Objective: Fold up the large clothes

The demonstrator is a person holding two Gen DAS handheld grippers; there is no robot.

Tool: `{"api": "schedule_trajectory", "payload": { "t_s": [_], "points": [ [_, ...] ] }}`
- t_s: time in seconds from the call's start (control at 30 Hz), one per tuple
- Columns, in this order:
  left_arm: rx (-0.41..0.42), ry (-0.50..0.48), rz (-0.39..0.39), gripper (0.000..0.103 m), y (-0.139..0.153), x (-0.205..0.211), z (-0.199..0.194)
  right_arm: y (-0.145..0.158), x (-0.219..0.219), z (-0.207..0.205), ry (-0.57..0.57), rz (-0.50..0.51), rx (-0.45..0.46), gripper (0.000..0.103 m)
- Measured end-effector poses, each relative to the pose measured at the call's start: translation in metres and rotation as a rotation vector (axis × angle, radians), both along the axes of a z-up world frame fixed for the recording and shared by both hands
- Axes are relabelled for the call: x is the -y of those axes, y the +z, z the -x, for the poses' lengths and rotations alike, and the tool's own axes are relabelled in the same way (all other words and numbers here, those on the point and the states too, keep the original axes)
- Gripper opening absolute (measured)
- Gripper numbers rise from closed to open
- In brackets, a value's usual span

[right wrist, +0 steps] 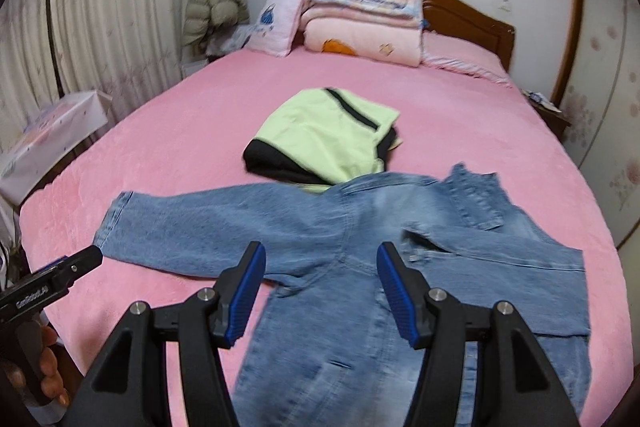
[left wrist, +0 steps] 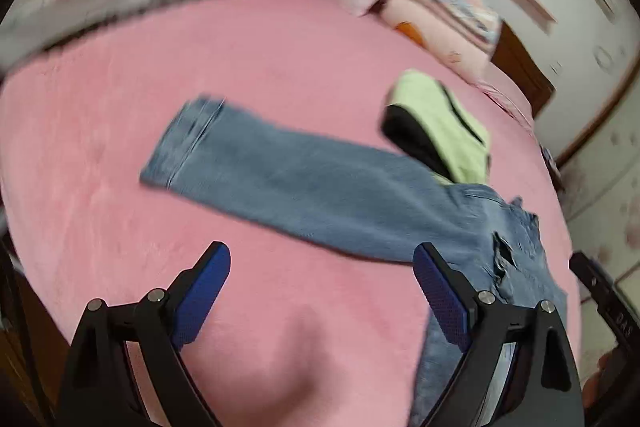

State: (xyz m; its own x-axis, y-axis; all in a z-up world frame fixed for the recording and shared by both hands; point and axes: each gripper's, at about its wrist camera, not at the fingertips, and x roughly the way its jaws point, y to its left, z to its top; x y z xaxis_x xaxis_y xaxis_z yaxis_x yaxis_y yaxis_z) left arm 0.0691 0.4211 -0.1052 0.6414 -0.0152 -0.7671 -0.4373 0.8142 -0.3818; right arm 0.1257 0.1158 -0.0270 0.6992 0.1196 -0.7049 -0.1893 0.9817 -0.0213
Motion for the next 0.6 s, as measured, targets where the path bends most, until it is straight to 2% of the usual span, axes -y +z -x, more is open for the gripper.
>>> {"api": "schedule_trajectory", "payload": {
  "t_s": [0.2,0.33,0.6],
  "points": [
    [0.012,0.096,0.234,0.092,-0.072,-0.051,-0.003,-0.030,-0.033,-0.019,0.033,0.015,-0.045,0.058],
    [0.051,0.146,0.338,0.092,-0.105,-0.070,-0.009,-0.050,-0.048,-0.030,0.055,0.020,-0.081,0.058],
    [0.164,0.231,0.393,0.092,-0.134,-0.098,-0.033,-0.082,-0.059,-0.043,0.077,0.026,-0.147,0.058]
  ]
}}
